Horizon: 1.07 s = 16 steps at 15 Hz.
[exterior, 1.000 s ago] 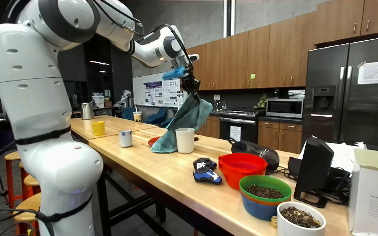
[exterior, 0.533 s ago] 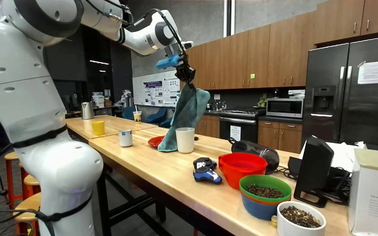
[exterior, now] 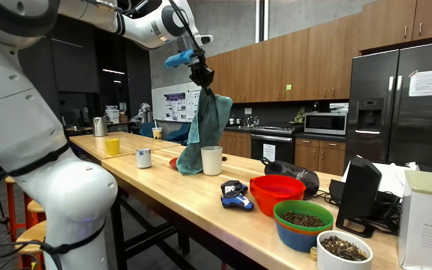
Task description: Put the blue cloth on the white cup
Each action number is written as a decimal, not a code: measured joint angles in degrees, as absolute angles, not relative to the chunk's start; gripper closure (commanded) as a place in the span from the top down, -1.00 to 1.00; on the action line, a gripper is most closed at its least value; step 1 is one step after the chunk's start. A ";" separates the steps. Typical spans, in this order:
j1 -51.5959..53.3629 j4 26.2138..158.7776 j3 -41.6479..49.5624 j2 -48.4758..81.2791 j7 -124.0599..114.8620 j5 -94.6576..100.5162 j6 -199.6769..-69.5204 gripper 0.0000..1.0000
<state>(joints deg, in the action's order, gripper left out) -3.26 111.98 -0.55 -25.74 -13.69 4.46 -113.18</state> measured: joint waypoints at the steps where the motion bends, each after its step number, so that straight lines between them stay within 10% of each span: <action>1: -3.55 112.67 -0.40 -26.36 -13.69 4.54 -112.90 -0.99; 15: -6.80 123.81 -0.06 -27.96 -13.71 5.81 -111.94 -0.99; 16: -6.72 124.75 -0.36 -27.65 -13.70 5.81 -111.77 -0.45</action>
